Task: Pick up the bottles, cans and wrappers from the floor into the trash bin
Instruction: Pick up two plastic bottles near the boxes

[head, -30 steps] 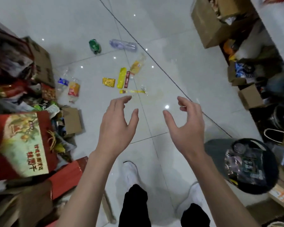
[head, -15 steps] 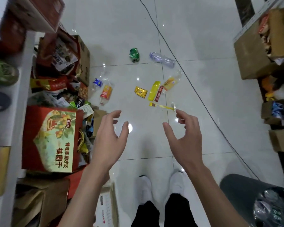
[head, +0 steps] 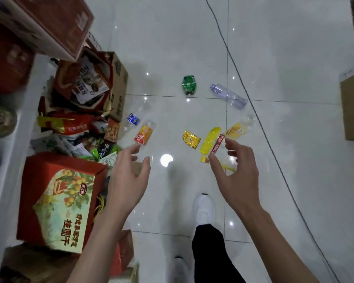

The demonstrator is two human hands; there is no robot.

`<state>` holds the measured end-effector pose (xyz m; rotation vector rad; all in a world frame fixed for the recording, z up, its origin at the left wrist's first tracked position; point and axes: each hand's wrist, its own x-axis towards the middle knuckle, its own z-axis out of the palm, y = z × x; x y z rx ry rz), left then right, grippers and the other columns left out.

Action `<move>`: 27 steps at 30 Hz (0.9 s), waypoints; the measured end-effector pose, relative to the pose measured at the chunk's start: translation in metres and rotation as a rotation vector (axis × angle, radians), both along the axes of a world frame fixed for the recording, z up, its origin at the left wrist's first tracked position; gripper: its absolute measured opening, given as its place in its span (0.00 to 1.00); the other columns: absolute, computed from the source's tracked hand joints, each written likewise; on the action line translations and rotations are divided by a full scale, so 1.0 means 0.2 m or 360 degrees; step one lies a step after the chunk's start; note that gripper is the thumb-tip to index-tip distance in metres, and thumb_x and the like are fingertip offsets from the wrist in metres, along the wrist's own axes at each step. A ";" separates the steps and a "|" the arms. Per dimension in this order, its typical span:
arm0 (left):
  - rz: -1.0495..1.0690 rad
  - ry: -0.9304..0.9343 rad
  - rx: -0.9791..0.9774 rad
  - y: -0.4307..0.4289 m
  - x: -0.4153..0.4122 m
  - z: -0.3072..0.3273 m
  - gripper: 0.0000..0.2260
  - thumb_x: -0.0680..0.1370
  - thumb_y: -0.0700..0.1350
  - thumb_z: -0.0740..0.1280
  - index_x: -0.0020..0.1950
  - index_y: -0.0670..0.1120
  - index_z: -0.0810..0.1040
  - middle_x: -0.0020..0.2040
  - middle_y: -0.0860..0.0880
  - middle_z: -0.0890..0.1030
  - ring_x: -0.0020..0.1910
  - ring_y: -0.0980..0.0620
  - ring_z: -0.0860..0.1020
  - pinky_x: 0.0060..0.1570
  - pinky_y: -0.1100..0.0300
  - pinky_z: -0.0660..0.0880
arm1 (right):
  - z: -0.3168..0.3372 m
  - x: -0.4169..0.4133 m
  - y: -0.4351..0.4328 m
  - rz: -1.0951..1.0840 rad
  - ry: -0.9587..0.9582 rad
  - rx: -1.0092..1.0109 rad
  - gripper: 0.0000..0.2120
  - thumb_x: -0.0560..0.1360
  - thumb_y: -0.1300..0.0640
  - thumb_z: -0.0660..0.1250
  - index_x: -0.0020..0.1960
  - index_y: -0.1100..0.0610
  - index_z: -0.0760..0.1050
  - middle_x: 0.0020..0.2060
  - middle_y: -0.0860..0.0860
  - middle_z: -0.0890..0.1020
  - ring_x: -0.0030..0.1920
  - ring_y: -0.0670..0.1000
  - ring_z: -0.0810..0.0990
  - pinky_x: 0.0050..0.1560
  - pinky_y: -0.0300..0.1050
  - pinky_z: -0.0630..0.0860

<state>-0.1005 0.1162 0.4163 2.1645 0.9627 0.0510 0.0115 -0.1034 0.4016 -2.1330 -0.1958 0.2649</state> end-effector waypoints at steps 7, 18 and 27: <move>0.0126 0.0065 0.0084 0.29 0.23 -0.36 0.17 0.81 0.48 0.66 0.70 0.49 0.71 0.59 0.54 0.73 0.53 0.61 0.71 0.52 0.63 0.68 | -0.35 0.32 0.37 0.0210 -0.0009 0.0032 0.25 0.74 0.43 0.72 0.68 0.50 0.74 0.57 0.43 0.75 0.58 0.46 0.77 0.62 0.43 0.73; 0.0142 0.0080 0.0313 0.95 0.46 -1.25 0.20 0.80 0.52 0.66 0.71 0.48 0.71 0.65 0.49 0.73 0.64 0.52 0.73 0.66 0.55 0.70 | -1.21 0.59 1.06 0.0704 -0.0179 0.0054 0.27 0.75 0.42 0.70 0.69 0.52 0.74 0.59 0.44 0.73 0.58 0.51 0.79 0.62 0.59 0.76; 0.0151 0.0007 0.0310 1.24 0.64 -2.04 0.19 0.81 0.49 0.65 0.72 0.48 0.70 0.70 0.49 0.70 0.68 0.54 0.70 0.65 0.68 0.63 | -2.11 0.66 1.39 0.0902 -0.0253 0.0022 0.28 0.75 0.40 0.68 0.69 0.54 0.74 0.61 0.51 0.77 0.58 0.52 0.78 0.62 0.59 0.76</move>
